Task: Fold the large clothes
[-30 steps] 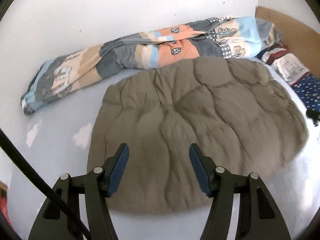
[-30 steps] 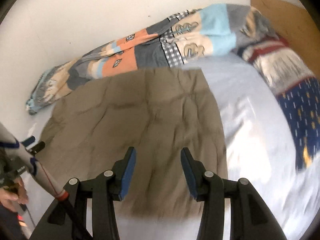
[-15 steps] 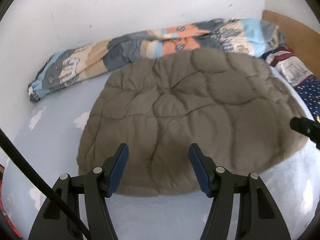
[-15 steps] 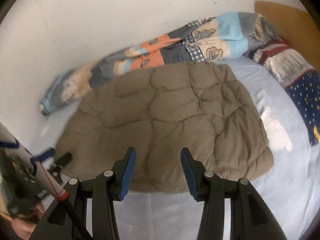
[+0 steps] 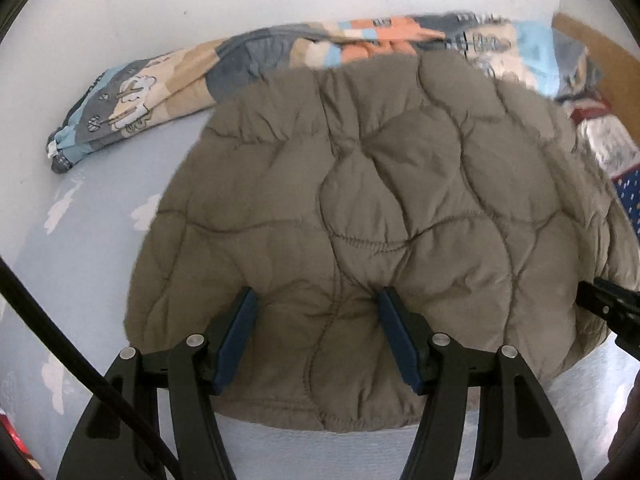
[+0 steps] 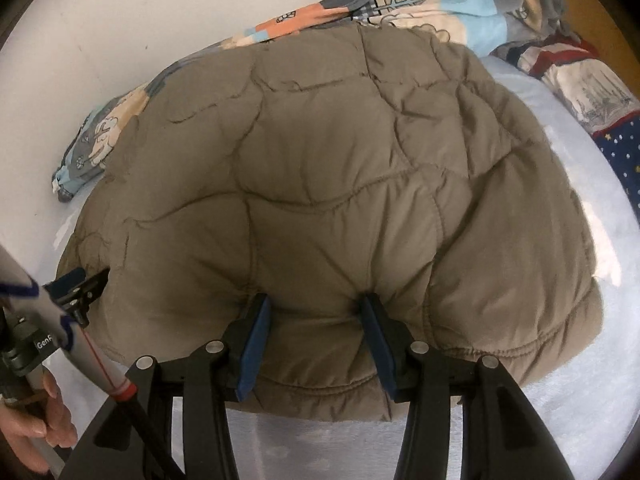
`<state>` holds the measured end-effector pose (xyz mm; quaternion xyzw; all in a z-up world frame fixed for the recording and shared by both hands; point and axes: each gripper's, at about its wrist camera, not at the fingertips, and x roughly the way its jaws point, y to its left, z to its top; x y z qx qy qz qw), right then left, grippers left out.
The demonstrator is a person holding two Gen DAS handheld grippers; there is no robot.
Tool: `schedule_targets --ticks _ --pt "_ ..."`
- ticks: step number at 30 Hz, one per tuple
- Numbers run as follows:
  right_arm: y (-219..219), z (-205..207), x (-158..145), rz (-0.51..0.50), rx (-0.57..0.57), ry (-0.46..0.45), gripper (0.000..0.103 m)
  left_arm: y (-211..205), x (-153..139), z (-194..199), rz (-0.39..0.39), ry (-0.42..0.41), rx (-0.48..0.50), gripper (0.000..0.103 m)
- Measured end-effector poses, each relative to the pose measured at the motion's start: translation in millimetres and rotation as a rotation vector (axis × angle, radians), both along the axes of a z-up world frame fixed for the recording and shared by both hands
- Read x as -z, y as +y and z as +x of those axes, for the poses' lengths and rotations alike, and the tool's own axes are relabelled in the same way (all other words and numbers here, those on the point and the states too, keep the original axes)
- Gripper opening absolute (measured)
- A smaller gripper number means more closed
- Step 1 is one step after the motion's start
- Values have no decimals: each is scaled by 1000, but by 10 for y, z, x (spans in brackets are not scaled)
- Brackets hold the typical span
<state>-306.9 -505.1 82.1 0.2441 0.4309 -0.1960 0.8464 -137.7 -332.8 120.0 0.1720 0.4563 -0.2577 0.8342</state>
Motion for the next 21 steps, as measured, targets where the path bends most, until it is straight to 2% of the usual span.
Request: schedule_targets --ticks 5,9,13,17,21 --pt "-132 -192 -342 26 43 -120 52 151 -258 67 -25 -85 -38 62" --pt "-397 -406 -485 -42 147 -116 52 318 -183 270 -30 -17 -110 62" --pt "-703 -555 -354 24 255 -91 52 368 0 391 3 39 -141 62" --pt "-843 -539 -101 143 299 -63 52 311 52 377 38 34 -138 63" --pt "-811 -489 -29 139 290 -33 53 325 90 425 39 68 -134 63"
